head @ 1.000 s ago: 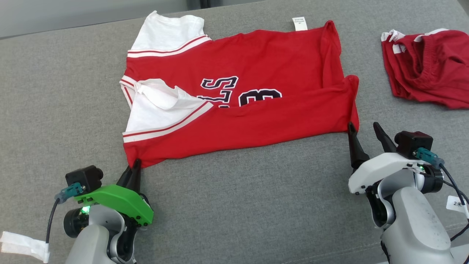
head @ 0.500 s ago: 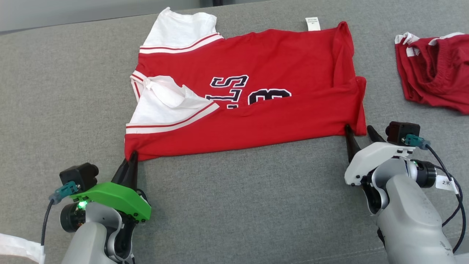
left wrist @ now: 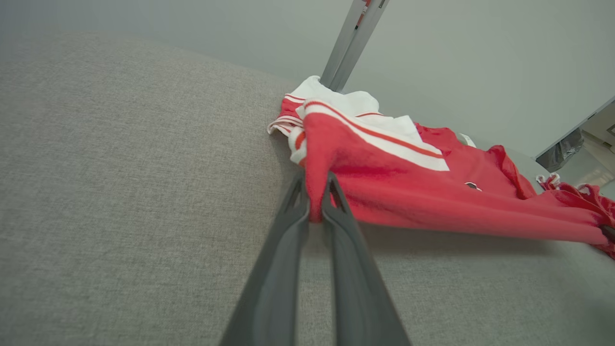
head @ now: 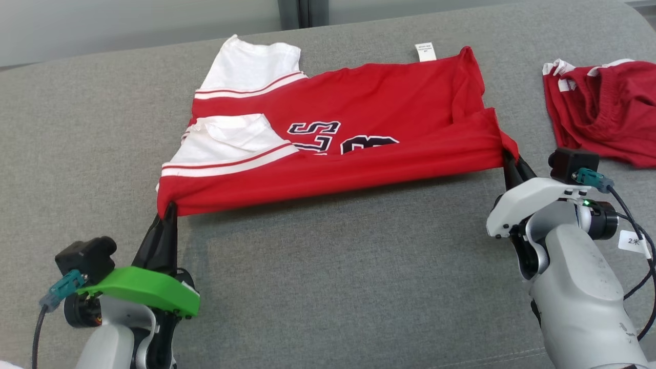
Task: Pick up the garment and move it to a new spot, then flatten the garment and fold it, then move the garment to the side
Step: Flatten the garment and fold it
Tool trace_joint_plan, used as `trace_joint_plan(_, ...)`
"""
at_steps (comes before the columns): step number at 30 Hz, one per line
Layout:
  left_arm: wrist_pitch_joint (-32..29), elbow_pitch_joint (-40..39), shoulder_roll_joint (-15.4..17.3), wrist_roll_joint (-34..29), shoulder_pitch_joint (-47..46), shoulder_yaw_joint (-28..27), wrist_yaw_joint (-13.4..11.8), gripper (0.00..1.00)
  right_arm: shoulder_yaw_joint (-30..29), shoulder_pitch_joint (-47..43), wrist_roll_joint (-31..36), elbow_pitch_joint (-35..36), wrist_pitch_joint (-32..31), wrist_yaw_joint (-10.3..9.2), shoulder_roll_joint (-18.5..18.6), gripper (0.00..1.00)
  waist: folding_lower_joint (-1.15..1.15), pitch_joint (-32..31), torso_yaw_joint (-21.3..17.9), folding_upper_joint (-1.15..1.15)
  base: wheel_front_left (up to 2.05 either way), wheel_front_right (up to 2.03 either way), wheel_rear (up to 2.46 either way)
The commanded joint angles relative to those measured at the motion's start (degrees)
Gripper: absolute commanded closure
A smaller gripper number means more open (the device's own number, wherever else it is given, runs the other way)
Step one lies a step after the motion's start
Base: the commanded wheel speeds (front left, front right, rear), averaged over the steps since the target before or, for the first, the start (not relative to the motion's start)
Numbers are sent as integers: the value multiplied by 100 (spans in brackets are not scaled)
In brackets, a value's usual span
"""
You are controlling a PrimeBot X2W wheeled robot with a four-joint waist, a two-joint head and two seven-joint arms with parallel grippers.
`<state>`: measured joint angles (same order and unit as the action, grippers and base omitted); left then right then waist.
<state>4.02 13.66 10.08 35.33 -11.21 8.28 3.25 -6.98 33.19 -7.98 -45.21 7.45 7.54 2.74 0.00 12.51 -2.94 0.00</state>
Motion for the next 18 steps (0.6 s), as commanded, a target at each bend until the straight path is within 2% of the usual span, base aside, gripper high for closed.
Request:
trace_joint_plan(1, -26, -205, 102, -20, 218, -52, -95, 100, -12, -189, -55, 151, -31, -11, 36, 100, 0, -95, 36, 0, 0, 0, 0)
trace_joint_plan(9, -416, -1535, 77, 60, 1623, 39, -501, 100, -13, -1537, -323, 1736, -597, -12, 123, 100, 0, -234, 98, 0, 0, 0, 0)
trace_joint_plan(16, -622, -1629, 55, 176, 2216, 89, -672, 100, -403, -2563, -495, 2609, -990, -13, 60, 100, 0, -163, 84, 0, 0, 0, 0)
trace_joint_plan(17, -628, -1599, 72, 171, 2238, 75, -705, 100, -452, -2629, -526, 2672, -1006, -14, 49, 84, 0, -149, 75, 0, 0, 0, 0)
trace_joint_plan(18, -632, -1577, 80, 177, 2241, 63, -711, 100, -488, -2677, -524, 2716, -1029, -15, 48, 62, 0, -137, 66, 0, 0, 0, 0)
